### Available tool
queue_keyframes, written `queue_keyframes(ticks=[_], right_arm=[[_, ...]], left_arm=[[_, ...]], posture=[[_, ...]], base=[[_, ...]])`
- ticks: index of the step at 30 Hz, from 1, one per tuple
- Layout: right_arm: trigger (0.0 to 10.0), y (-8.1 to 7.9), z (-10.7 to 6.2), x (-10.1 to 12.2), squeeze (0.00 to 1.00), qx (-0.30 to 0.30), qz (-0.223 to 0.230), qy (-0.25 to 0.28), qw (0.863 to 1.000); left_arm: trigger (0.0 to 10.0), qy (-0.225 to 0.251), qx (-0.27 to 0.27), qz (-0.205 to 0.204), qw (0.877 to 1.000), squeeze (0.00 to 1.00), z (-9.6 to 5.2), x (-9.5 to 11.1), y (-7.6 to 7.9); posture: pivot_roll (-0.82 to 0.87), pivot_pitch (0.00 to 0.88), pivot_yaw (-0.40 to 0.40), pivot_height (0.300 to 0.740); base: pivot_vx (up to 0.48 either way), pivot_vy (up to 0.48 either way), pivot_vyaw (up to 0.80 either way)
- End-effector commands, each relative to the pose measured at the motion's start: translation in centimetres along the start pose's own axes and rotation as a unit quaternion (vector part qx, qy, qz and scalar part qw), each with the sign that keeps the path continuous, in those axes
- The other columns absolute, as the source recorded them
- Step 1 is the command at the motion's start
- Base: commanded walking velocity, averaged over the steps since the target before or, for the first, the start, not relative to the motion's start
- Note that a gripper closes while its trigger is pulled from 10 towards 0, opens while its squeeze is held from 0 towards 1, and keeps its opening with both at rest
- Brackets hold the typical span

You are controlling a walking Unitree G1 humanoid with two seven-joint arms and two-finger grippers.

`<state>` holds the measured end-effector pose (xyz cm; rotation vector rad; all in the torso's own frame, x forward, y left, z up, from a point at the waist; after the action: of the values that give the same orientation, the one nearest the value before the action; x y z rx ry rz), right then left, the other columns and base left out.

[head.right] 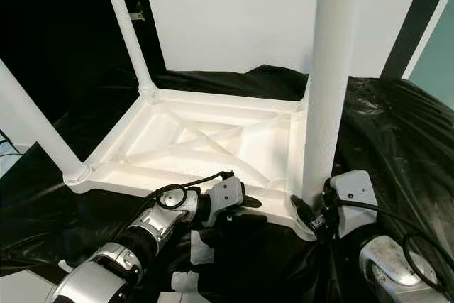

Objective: Building children table

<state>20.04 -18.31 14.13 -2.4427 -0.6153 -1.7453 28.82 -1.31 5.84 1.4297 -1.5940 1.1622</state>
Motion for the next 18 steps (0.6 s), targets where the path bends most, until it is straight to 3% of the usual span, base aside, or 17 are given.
queue_keyframes(ticks=[1, 7, 8, 18], right_arm=[[10.0, -2.3, -0.7, -6.6, 0.00, 0.041, 0.112, -0.153, 0.981], [10.0, -2.3, -0.5, -6.5, 0.00, 0.018, 0.179, -0.142, 0.973], [10.0, -2.4, -0.4, -6.2, 0.00, 0.011, 0.209, -0.134, 0.969], [10.0, -2.1, -0.3, -5.6, 0.00, 0.004, 0.296, -0.125, 0.947]], left_arm=[[10.0, -0.063, 0.118, -0.050, 0.990, 0.00, -1.3, -3.4, -1.1], [10.0, -0.064, 0.115, -0.047, 0.990, 0.00, -1.2, -3.3, -1.1], [10.0, -0.064, 0.113, -0.046, 0.990, 0.00, -1.1, -3.3, -1.1], [10.0, -0.067, 0.111, -0.045, 0.991, 0.00, -1.0, -3.4, -0.9]], posture=[[-0.20, 0.000, 0.061, 0.740], [-0.20, 0.000, 0.065, 0.740], [-0.20, 0.000, 0.066, 0.740], [-0.20, 0.000, 0.056, 0.740]], base=[[0.000, 0.000, 0.00], [0.000, 0.000, 0.00], [0.000, 0.000, 0.00], [0.000, 0.000, 0.00]])
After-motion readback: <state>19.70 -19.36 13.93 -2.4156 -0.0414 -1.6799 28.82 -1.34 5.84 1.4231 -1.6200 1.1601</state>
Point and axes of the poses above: a point about 5 cm out from each wrist's last joint towards the gripper, its own z axis pointing out of the wrist towards the gripper, its own x axis along the axis of the wrist's last joint, y = z × x, the point moved 3 cm from there along z, pointing out of the wrist towards the gripper, and after that the axes turned 1 degree about z, right-handed, at the moved point
